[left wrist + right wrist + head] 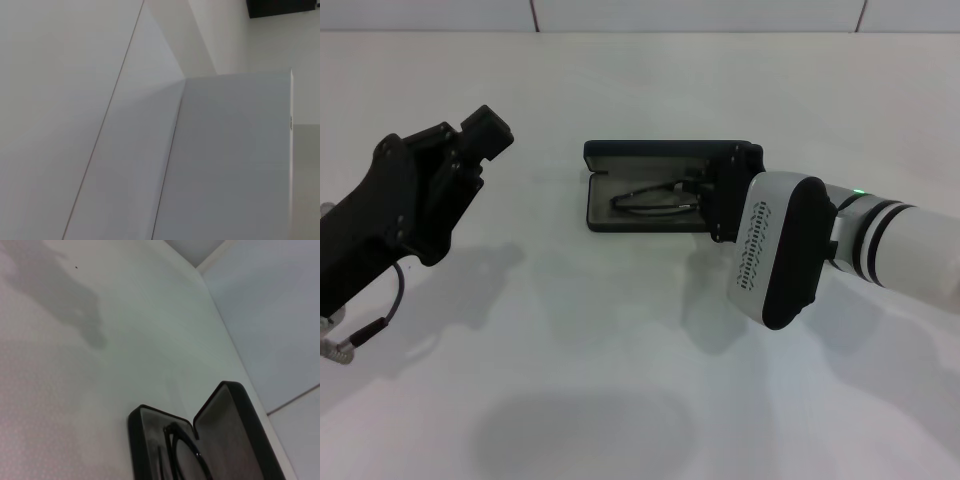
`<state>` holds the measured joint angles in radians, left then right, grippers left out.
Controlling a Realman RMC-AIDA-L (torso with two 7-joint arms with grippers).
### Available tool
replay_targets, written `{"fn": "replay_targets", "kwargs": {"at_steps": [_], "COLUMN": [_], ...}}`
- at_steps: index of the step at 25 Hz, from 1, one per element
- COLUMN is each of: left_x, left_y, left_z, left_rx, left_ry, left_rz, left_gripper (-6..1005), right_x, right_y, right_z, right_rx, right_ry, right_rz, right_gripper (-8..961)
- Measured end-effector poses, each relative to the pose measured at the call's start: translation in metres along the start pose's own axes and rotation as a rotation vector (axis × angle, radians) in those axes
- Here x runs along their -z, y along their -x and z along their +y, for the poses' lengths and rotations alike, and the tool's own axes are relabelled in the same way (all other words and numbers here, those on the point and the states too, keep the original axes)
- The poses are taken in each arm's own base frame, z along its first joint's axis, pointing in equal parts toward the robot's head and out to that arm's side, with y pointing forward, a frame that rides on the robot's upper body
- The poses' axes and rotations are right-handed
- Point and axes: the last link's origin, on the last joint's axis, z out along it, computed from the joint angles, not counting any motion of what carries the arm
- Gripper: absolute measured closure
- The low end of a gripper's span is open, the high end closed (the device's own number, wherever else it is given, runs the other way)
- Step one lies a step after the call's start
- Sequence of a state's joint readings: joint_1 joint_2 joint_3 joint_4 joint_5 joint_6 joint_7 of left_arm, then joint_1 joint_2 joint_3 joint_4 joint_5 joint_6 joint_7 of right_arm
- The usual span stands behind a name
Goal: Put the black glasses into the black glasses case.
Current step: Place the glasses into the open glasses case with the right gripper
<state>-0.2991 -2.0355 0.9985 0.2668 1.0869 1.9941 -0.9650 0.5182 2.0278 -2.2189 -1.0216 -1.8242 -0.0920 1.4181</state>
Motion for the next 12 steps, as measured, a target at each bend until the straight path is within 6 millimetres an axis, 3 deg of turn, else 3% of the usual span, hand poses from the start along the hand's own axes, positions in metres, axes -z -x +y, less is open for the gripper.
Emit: {"fn": "replay_targets", "kwargs": {"at_steps": [12], "left_x": [-0.0004], "left_y": [0.0011], "left_z": [-0.0017], "left_rx": [-0.002], "left_ry": [-0.010], "left_rz": [-0.007], "left_gripper": [959], "right_x": [-0.0032], "right_y": [-0.0011], "right_z": [-0.0014], "right_rx": [0.000], "right_ry": [0.007], "right_rz": [0.005], "right_gripper": [853]}}
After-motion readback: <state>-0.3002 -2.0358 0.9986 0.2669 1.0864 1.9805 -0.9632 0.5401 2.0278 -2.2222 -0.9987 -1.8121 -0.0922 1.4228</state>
